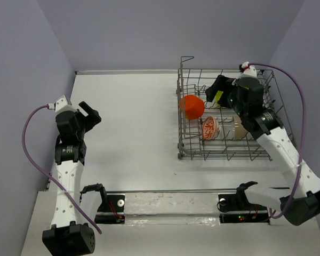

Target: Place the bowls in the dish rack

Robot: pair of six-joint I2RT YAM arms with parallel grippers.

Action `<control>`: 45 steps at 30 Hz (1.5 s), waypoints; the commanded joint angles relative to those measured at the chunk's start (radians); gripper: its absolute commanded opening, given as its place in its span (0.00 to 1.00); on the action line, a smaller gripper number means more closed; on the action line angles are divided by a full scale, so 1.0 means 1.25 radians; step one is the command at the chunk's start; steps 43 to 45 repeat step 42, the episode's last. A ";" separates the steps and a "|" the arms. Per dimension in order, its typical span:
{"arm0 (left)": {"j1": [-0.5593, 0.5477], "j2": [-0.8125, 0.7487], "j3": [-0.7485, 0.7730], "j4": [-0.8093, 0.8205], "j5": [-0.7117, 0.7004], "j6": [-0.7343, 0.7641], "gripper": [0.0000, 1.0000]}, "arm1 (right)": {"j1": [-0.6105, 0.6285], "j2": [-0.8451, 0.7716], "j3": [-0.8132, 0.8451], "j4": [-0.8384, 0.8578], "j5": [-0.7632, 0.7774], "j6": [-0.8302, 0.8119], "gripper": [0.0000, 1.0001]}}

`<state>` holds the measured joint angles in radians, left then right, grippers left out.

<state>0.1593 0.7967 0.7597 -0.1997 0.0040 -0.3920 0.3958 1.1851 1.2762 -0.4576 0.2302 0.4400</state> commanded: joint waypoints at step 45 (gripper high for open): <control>-0.896 0.287 0.643 -0.154 -0.429 0.031 0.99 | 0.006 -0.296 -0.027 -0.072 -0.223 -0.019 1.00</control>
